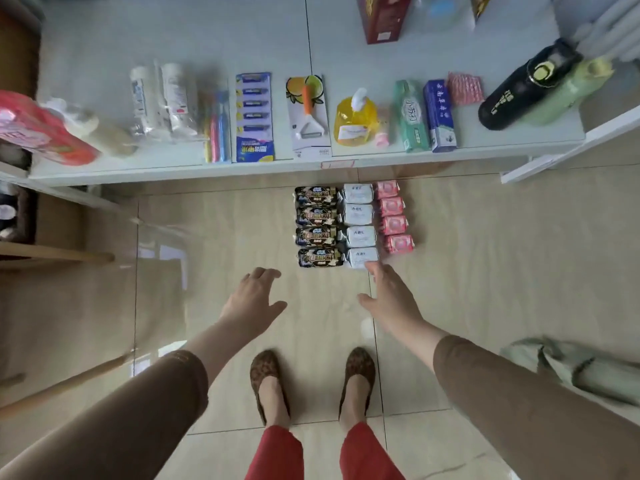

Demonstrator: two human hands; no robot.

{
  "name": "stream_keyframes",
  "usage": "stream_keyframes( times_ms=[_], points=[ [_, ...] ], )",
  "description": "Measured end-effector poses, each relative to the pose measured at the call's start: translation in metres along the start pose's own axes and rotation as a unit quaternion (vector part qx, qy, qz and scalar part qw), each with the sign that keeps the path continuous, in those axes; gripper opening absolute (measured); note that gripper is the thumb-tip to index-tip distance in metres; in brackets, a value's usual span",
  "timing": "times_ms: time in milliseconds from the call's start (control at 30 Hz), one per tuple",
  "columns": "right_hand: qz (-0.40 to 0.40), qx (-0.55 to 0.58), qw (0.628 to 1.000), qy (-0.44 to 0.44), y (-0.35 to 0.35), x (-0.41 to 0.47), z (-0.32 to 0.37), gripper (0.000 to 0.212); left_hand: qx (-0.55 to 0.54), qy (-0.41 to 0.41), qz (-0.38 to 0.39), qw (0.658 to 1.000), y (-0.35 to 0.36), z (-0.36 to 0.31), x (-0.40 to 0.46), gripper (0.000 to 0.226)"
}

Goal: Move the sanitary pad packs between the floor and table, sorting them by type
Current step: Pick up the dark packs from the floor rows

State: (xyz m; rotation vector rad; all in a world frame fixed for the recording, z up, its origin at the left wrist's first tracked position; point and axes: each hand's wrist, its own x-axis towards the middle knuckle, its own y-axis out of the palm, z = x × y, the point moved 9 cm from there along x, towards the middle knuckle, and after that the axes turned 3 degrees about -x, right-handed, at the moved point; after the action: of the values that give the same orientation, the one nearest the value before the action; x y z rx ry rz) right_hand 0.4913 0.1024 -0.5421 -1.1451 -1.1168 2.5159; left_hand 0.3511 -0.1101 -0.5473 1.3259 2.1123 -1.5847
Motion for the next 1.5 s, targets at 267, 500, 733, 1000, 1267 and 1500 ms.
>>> stream_keyframes(
  times_ms=[267,500,733,1000,1267,1500],
  points=[
    [-0.005,-0.080,0.996,-0.045,0.107,0.132,-0.067,0.062,0.011,-0.034,-0.039,0.999,0.089,0.061,0.139,0.064],
    [-0.076,-0.273,0.949,-0.136,0.164,0.213,-0.071,0.048,0.048,0.018,-0.086,0.995,0.126,0.068,0.236,0.065],
    [-0.148,-0.349,0.907,-0.183,0.204,0.243,-0.066,0.029,0.079,0.024,-0.113,0.990,0.149,0.057,0.299,0.062],
    [-0.087,-0.361,0.905,-0.210,0.241,0.241,-0.059,0.023,0.109,-0.019,-0.092,0.990,0.170,0.064,0.310,0.055],
    [0.083,0.005,0.988,-0.131,0.162,0.147,-0.048,0.052,0.017,0.001,-0.064,0.998,0.077,0.065,0.203,0.043],
    [0.073,0.273,0.957,-0.063,-0.012,0.032,0.054,0.049,-0.037,0.022,-0.122,0.992,-0.128,0.015,0.052,0.049]
  ],
)
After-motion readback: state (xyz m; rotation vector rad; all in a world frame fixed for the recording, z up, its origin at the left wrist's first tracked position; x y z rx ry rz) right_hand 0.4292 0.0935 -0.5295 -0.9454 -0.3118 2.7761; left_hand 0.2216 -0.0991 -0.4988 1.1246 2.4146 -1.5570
